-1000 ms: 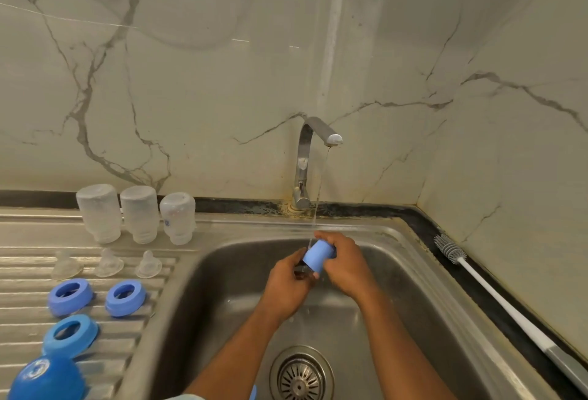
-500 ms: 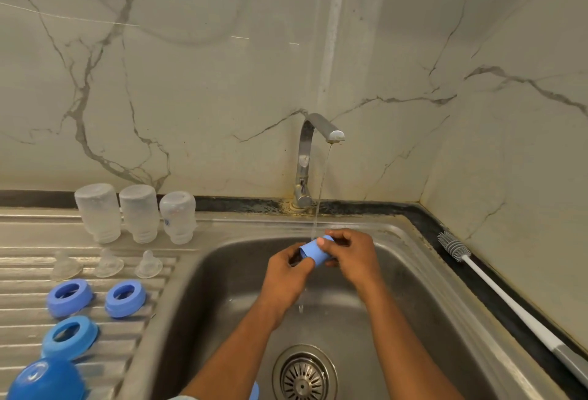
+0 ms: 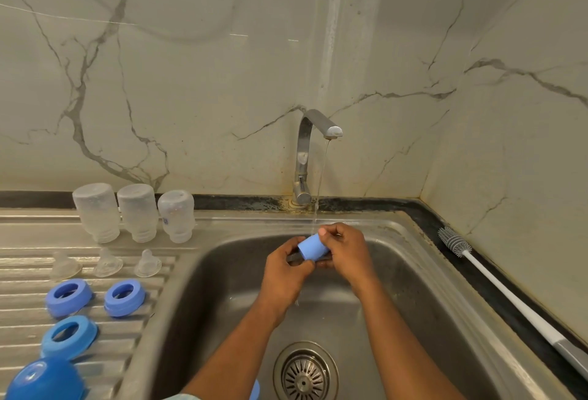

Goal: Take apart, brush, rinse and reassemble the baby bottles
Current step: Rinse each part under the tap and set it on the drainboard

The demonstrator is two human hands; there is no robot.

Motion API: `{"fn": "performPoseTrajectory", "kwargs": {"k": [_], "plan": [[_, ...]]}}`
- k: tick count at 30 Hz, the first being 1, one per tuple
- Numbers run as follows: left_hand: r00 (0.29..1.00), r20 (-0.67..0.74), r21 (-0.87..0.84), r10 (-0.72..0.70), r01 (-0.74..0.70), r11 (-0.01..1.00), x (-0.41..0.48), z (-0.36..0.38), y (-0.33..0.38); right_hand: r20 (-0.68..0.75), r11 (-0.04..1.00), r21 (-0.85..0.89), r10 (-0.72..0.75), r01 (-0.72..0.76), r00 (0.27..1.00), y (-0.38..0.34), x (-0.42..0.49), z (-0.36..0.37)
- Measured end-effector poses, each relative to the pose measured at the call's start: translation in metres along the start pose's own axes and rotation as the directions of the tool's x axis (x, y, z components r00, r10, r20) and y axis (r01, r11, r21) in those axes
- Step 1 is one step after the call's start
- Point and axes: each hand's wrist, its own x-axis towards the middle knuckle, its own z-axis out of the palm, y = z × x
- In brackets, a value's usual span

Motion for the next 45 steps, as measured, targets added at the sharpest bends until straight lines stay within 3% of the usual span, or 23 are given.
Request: {"fn": "performPoseTrajectory", "kwargs": {"k": [5, 10, 13, 21, 26, 33, 38, 43, 45], "plan": [[0.999, -0.042, 0.008, 0.004, -0.004, 1.0, 0.005, 0.002, -0.006, 0.029, 0.975, -0.223, 0.024, -0.017, 0.999, -0.001, -0.007, 0.01], [1.0, -0.022, 0.009, 0.015, -0.014, 1.0, 0.005, 0.004, -0.005, 0.002, 0.997, -0.07, -0.026, 0.026, 1.0, 0.001, -0.004, 0.006], [0.999, 0.032, 0.028, -0.023, 0.022, 0.999, 0.005, 0.006, -0.007, -0.04, 0.994, -0.068, -0.086, 0.083, 0.996, 0.002, 0.001, 0.002], [0.977, 0.004, -0.176, -0.212, 0.21, 0.962, 0.008, 0.012, 0.0, -0.165, 0.993, 0.009, -0.111, 0.114, 0.98, 0.002, 0.003, 0.001], [0.994, -0.051, -0.065, -0.101, 0.098, 0.993, 0.007, 0.012, -0.002, -0.007, 0.999, -0.037, -0.023, 0.023, 1.0, -0.003, -0.006, 0.005], [0.996, -0.087, -0.017, -0.027, 0.026, 1.0, 0.008, 0.0, -0.008, -0.066, 1.0, 0.014, 0.02, -0.019, 0.998, 0.001, 0.001, 0.006], [0.994, -0.106, -0.01, 0.008, -0.009, 1.0, 0.009, 0.005, -0.007, 0.036, 0.996, -0.074, 0.06, -0.057, 0.998, -0.002, -0.007, 0.01], [0.99, -0.074, -0.045, -0.118, 0.115, 0.992, 0.009, 0.007, -0.005, -0.1, 1.0, -0.014, 0.007, -0.008, 0.995, 0.002, 0.001, 0.008], [0.982, -0.042, -0.077, -0.185, 0.182, 0.98, 0.008, 0.008, -0.003, -0.083, 1.0, -0.014, -0.004, 0.003, 0.997, 0.003, 0.003, 0.007]]}}
